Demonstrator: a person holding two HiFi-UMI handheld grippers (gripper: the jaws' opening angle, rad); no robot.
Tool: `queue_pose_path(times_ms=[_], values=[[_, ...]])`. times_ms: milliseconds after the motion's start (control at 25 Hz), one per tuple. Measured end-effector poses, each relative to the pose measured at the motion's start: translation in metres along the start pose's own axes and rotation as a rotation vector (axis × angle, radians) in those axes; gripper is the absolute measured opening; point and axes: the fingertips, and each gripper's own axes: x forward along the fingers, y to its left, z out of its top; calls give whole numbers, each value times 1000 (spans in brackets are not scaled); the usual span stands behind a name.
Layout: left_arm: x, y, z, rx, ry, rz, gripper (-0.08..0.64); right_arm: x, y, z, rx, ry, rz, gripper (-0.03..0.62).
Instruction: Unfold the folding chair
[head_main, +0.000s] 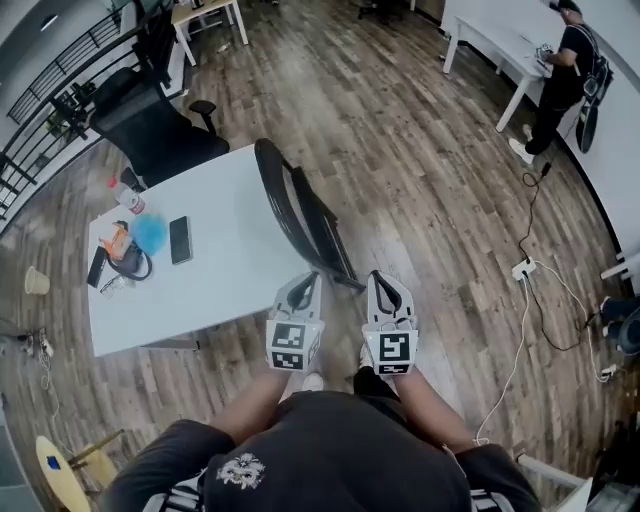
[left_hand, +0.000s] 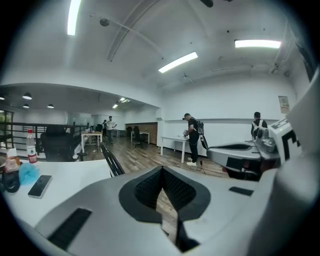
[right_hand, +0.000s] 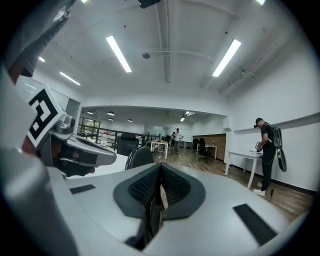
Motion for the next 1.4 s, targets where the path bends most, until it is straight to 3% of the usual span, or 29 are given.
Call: queue_pose_path(times_ms=[160,320,520,800,1000,1160,1320,1400], values=[[29,11,5,-25,19,84,5,43,-18,-8,39,9,80,15],[46,17,13,-112,45,208,6,65,-29,-2,66,2,192,15],[47,52,25,-172,40,356,6,93,-27,-5,59,20,268,15],[61,100,51,-139,66,492,6,144,-27,-12,41,50,320,15],[71,136,63,-185,97,534,6,184,-12,-10,12,65,358,15],[92,171,56,-230,142,545,11,231,3,-29,-2,144,364,15],[121,196,46,-271,218,498,170,274,22,-50,-32,240,397,17],[135,204,42,-295,250,464,212,293,31,-65,-42,290,407,68]])
